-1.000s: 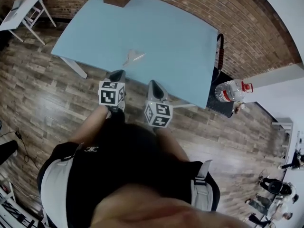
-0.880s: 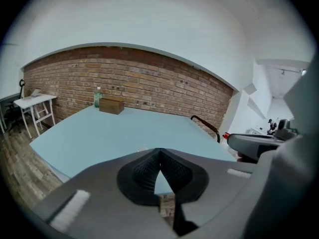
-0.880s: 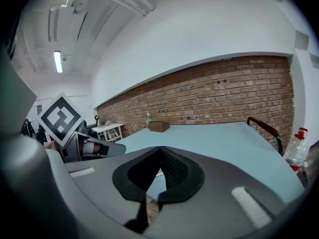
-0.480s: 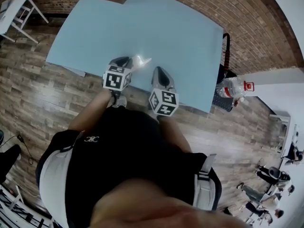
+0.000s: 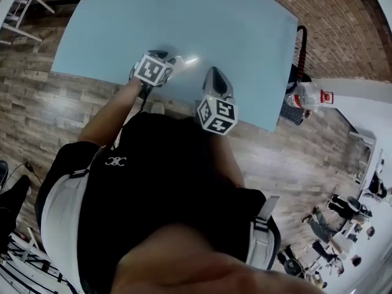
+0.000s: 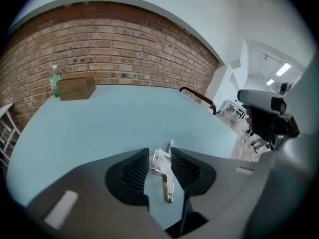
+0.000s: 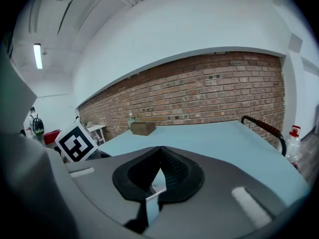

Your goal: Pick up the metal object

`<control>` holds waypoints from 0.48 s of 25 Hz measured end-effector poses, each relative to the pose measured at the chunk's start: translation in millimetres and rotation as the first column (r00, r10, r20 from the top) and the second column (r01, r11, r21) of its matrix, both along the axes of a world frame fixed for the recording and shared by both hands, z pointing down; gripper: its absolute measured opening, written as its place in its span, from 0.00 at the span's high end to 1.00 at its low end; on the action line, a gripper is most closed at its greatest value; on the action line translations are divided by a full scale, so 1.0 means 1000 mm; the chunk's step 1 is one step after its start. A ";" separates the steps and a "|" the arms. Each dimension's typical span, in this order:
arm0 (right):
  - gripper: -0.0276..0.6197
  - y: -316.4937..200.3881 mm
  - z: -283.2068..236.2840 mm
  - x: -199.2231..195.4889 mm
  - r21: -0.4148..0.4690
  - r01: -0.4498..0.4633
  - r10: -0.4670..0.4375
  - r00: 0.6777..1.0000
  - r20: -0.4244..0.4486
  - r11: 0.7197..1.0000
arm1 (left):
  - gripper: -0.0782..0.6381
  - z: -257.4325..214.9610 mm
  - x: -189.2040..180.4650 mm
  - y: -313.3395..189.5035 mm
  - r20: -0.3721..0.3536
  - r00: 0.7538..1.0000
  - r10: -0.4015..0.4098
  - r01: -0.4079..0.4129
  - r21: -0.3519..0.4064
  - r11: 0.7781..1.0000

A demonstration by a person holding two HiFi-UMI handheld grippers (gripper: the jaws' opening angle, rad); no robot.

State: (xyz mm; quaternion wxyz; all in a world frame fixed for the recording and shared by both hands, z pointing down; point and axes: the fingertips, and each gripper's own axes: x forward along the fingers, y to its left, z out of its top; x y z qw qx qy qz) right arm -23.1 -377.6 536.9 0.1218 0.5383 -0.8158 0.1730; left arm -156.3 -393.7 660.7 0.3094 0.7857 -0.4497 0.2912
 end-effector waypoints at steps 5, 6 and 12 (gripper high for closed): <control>0.94 -0.002 0.006 0.025 -0.021 -0.036 0.036 0.999 -0.006 0.999 | 0.70 0.027 0.010 0.001 -0.034 0.999 0.004 -0.008 -0.110 0.994; 0.94 -0.001 0.008 0.030 -0.027 -0.040 0.040 0.999 -0.009 0.999 | 0.70 0.032 0.010 -0.001 -0.042 0.999 -0.010 0.004 -0.123 0.992; 0.94 -0.003 0.007 0.051 -0.036 -0.035 0.034 0.999 -0.015 0.999 | 0.66 0.061 0.000 -0.004 -0.031 0.999 -0.031 0.024 -0.212 0.977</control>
